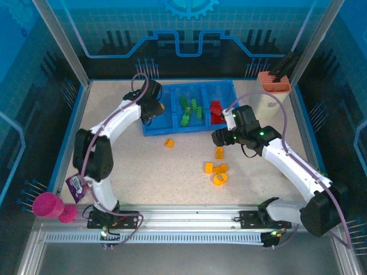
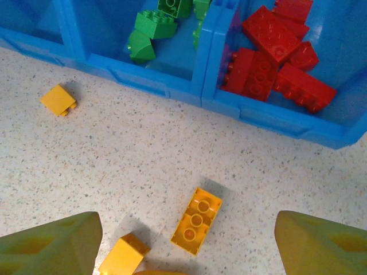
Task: Sort the legos into containers by color
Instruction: Place the lego in the container, then pick up the lego from the center of the table.
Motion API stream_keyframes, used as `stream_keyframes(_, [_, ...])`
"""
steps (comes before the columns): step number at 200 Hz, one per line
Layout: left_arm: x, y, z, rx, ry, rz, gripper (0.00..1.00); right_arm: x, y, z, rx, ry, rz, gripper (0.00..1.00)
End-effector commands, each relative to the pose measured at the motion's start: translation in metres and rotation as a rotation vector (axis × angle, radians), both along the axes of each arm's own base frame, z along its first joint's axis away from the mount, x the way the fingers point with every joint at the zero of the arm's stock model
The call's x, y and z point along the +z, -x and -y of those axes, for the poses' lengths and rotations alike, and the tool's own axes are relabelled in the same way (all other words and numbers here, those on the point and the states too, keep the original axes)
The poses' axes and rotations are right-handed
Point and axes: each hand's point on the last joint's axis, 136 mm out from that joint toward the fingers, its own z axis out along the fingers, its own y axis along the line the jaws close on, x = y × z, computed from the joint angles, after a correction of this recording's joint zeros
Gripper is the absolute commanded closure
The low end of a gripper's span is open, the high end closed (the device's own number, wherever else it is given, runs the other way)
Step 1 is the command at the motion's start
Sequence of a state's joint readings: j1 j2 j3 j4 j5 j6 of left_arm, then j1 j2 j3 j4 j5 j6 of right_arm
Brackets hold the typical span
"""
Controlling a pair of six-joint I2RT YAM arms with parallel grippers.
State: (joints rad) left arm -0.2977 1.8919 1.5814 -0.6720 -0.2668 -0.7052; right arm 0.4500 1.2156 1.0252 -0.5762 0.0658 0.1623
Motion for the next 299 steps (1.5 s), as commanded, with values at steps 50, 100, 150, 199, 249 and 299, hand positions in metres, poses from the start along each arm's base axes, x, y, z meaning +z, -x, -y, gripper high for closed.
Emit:
stream_keyframes(50, [-0.038, -0.083, 0.006, -0.060, -0.098, -0.006, 0.68, 0.004, 0.023, 0.010, -0.054, -0.069, -0.042, 0.19])
stream_keyframes(100, [-0.060, -0.079, 0.007, -0.054, -0.090, -0.061, 0.49, 0.008, 0.022, 0.006, -0.040, -0.073, -0.045, 0.17])
stream_keyframes(150, [0.000, -0.062, -0.005, -0.067, -0.126, 0.042, 0.39, 0.008, 0.011, 0.001, -0.008, -0.049, -0.043, 0.17])
stream_keyframes(199, [0.057, -0.013, 0.010, -0.172, -0.111, 0.120, 0.36, 0.010, -0.001, -0.010, 0.023, -0.064, -0.026, 0.18])
stream_keyframes(249, [0.038, 0.072, 0.050, -0.354, -0.203, 0.077, 0.27, 0.020, -0.006, -0.005, 0.028, -0.035, 0.002, 0.17])
stream_keyframes(299, [-0.011, 0.120, 0.073, -0.394, -0.122, 0.018, 0.22, 0.019, -0.004, 0.000, 0.027, -0.014, -0.014, 0.13])
